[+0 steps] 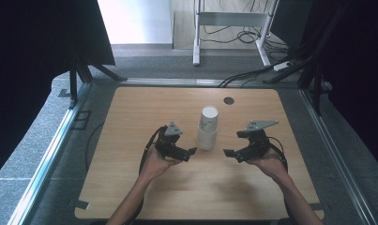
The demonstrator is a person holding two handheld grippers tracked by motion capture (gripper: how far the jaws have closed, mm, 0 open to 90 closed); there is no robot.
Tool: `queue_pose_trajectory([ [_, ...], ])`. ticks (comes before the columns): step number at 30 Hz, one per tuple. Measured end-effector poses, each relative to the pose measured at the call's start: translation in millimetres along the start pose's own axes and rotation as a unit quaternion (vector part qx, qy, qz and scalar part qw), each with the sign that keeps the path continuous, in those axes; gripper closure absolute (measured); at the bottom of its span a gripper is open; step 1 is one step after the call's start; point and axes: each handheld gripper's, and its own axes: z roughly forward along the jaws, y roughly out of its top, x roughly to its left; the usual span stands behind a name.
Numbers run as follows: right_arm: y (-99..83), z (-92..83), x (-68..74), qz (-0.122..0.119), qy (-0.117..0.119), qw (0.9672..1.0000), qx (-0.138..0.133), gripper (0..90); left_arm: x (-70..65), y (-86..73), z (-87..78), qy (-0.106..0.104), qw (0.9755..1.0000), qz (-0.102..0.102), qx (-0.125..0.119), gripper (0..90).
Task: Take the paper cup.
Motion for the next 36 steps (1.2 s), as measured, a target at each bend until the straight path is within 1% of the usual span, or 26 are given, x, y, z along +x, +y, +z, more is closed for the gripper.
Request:
queue_pose_trajectory([
  [2,4.5,1.9,0.5,-0.006,0.0,1.0,0.002,0.0,0.6,2.5,3.1,-0.003,1.0,-0.001,-0.003,0.0],
  [6,8.4,4.1,0.0,-0.007,0.001,1.0,0.0,0.1,0.2,8.5,10.6,-0.005,1.0,0.007,-0.001,0.0],
  [8,12.9,5.9,-1.3,-0.007,-0.001,1.0,-0.003,1.3,-1.5,12.8,15.9,0.0,0.9998,0.017,0.005,0.0],
  [11,16.0,6.8,-2.2,-0.006,-0.001,1.0,-0.004,1.9,-2.0,15.2,18.7,0.001,0.9998,0.019,0.005,0.0],
  [12,18.9,7.9,-3.3,-0.006,-0.003,1.0,-0.005,2.7,-2.1,17.3,21.4,0.003,0.9997,0.023,0.005,0.2],
  [13,18.9,7.9,-3.3,-0.006,-0.003,1.0,-0.005,2.7,-2.1,17.3,21.4,0.003,0.9997,0.023,0.005,0.4],
  [14,21.3,8.9,-5.0,-0.004,-0.003,1.0,-0.005,3.5,-2.2,19.0,23.9,0.006,0.9996,0.028,0.005,0.7],
  [16,22.8,9.8,-6.5,-0.003,-0.005,1.0,-0.006,4.6,-2.3,19.9,25.0,0.006,0.9995,0.031,0.004,1.4],
  [17,23.6,10.4,-7.2,-0.002,-0.005,0.9999,-0.009,5.0,-2.4,21.7,27.3,0.007,0.9993,0.036,0.006,1.9],
  [20,27.1,11.8,-8.7,-0.001,-0.006,0.9999,-0.01,6.2,-3.1,24.5,31.1,0.007,0.9992,0.039,0.007,2.4],
  [25,35.0,13.5,-9.1,-0.005,-0.006,0.9999,-0.012,8.2,-3.6,28.7,36.9,0.008,0.9991,0.041,0.008,3.3],
  [29,42.3,15.0,-9.7,-0.007,-0.009,0.9998,-0.015,10.4,-3.4,31.6,41.4,0.007,0.9992,0.038,0.005,5.3],
  [32,46.3,16.2,-10.1,-0.007,-0.006,0.9998,-0.016,12.2,-3.2,33.1,44.0,0.006,0.9991,0.041,0.006,6.2],
  [36,54.2,20.5,-11.8,-0.008,-0.005,0.9999,-0.013,13.7,-2.0,34.5,48.5,0.002,0.9994,0.036,0.002,8.8],
])
